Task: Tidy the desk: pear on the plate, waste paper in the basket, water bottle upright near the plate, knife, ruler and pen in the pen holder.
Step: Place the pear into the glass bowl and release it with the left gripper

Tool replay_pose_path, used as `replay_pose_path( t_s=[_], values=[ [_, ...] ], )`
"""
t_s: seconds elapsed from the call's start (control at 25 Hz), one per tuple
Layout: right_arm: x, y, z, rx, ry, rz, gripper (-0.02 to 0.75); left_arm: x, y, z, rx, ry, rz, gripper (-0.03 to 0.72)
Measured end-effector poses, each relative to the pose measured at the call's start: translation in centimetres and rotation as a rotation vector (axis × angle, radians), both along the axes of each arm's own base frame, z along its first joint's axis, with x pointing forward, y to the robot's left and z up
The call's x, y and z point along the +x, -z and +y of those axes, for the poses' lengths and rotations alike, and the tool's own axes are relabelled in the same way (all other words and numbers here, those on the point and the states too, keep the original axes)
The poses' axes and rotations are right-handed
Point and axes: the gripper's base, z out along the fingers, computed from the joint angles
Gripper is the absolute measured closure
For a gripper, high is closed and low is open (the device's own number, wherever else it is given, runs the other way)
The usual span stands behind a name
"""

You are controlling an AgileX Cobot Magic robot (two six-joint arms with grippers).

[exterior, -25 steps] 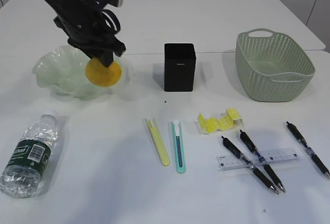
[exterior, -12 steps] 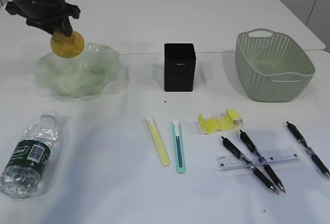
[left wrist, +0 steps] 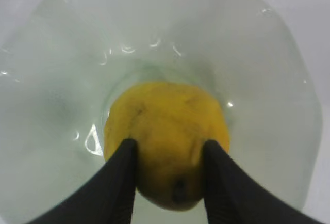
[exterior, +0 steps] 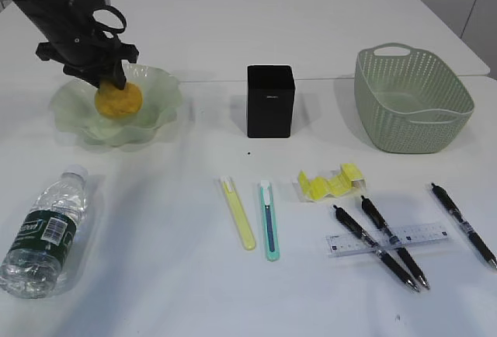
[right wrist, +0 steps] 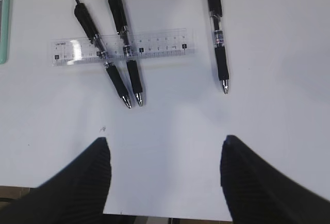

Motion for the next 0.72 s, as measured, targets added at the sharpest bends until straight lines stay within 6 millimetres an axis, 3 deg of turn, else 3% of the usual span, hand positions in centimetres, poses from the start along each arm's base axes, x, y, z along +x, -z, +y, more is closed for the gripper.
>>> replay_pose_path(
  t_s=[0.52, 0.72],
  values=[
    [0.5, 0.4, 0.0, -0.001, 0.001, 0.014, 0.244, 0.4, 2.2, 0.0, 0.010, 0.001, 0.042, 0.382],
    [0.5, 0.4, 0.0, -0.001, 0.001, 0.014, 0.244, 0.3, 2.3, 0.0, 0.016, 0.003, 0.048, 0.276]
  ],
)
